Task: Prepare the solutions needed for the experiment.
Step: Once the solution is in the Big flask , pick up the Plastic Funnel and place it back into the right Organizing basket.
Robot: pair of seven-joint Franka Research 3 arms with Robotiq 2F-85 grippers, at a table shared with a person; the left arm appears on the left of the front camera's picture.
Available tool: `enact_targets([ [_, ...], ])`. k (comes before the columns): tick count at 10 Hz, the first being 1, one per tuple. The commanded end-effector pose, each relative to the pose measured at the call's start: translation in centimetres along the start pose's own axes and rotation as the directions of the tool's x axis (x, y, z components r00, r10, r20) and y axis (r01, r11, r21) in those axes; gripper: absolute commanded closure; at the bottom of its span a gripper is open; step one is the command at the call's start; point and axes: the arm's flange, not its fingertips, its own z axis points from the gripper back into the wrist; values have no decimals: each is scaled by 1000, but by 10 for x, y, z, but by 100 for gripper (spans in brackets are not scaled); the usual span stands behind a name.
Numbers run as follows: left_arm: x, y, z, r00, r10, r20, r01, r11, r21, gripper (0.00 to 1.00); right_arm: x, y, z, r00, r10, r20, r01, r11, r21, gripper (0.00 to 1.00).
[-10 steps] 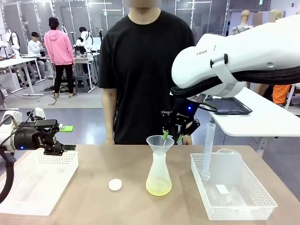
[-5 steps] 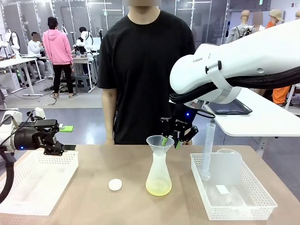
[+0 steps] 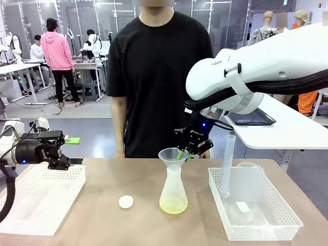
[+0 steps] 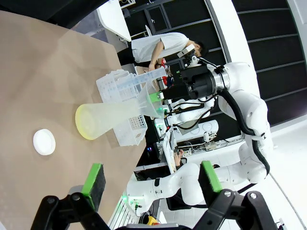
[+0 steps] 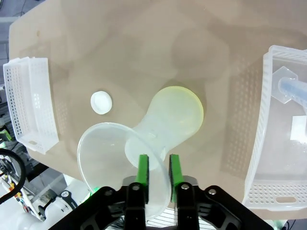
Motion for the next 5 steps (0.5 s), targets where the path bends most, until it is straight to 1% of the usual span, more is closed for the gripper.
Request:
enact_targets([
  [1, 2, -2, -2, 1000, -1, 24, 1, 1000, -30, 0, 1, -2, -3, 1000, -13, -9, 13, 1000, 16, 100],
  [5, 2, -2, -2, 1000, -1, 24, 1, 1000, -30, 0, 1, -6, -3, 999, -28, -24, 28, 999, 27, 100],
])
